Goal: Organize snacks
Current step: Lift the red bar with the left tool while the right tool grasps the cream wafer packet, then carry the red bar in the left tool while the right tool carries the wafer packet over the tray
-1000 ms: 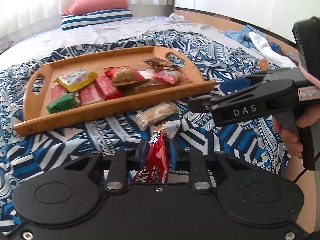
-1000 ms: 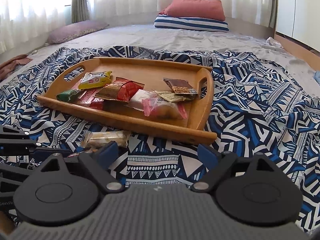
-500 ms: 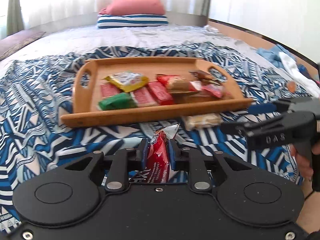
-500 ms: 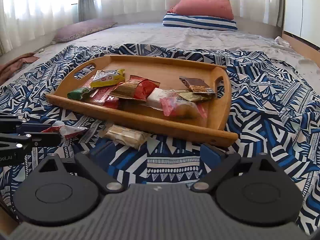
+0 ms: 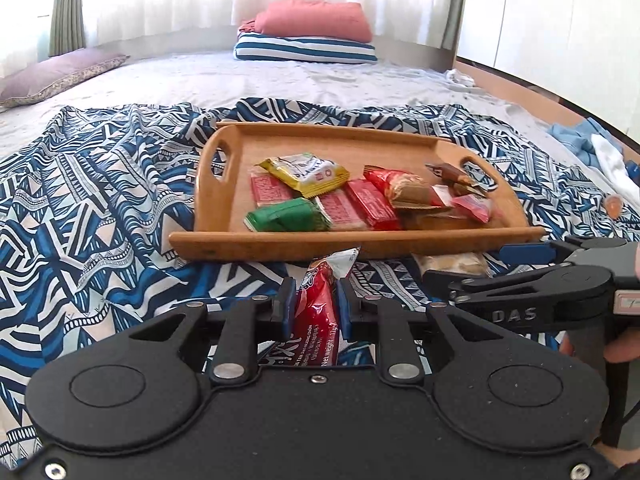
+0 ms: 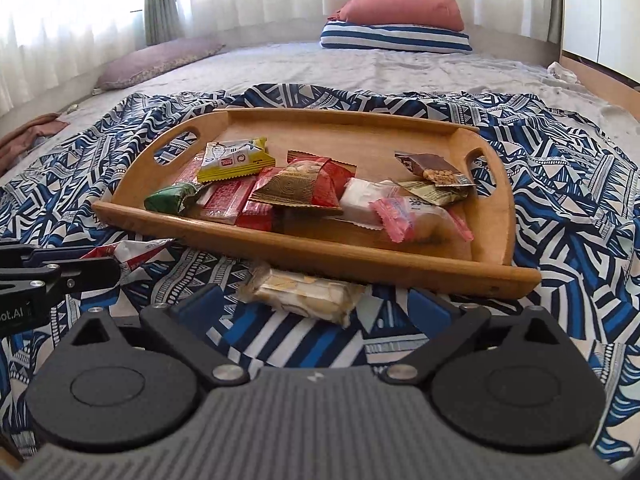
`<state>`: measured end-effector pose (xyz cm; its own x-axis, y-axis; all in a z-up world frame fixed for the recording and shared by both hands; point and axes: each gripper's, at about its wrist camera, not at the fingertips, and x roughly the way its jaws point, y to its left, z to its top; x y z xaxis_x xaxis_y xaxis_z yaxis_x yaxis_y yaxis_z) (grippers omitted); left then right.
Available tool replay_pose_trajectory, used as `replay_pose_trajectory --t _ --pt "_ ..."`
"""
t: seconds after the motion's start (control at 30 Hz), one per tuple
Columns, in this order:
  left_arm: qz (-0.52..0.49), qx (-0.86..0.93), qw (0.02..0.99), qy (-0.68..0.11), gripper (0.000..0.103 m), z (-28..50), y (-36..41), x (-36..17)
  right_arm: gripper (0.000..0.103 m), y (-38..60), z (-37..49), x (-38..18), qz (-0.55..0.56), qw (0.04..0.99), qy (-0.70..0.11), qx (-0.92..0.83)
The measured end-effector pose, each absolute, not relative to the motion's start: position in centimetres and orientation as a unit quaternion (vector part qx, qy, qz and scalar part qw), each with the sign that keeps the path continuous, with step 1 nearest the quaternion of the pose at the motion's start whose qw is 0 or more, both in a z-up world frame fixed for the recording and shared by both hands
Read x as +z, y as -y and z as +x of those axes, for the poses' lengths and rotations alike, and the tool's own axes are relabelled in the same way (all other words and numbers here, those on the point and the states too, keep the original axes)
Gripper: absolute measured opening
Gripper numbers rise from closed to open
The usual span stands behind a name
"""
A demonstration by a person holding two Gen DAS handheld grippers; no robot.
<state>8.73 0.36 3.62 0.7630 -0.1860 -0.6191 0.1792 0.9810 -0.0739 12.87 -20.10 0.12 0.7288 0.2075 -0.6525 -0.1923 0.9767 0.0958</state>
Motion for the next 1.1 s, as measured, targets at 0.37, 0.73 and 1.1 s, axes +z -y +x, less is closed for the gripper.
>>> replay_pose_trajectory --t 0.37,0.73,1.1 --pt "-0.009 -0.087 0.94 -0.329 0.02 9.2 -0.6 3.3 0.097 17.7 13.9 -1.0 0.017 0.93 -0.364 0.055" --pt "-0.013 -0.087 0.941 -0.327 0.02 9.7 -0.7 3.4 0.059 18.0 13.3 -0.3 0.013 0.936 -0.348 0.054" --pt "-0.013 -0.085 0.947 -0.31 0.012 9.9 -0.7 5.0 0.058 19.0 11.4 1.6 0.005 0.943 -0.324 0.074"
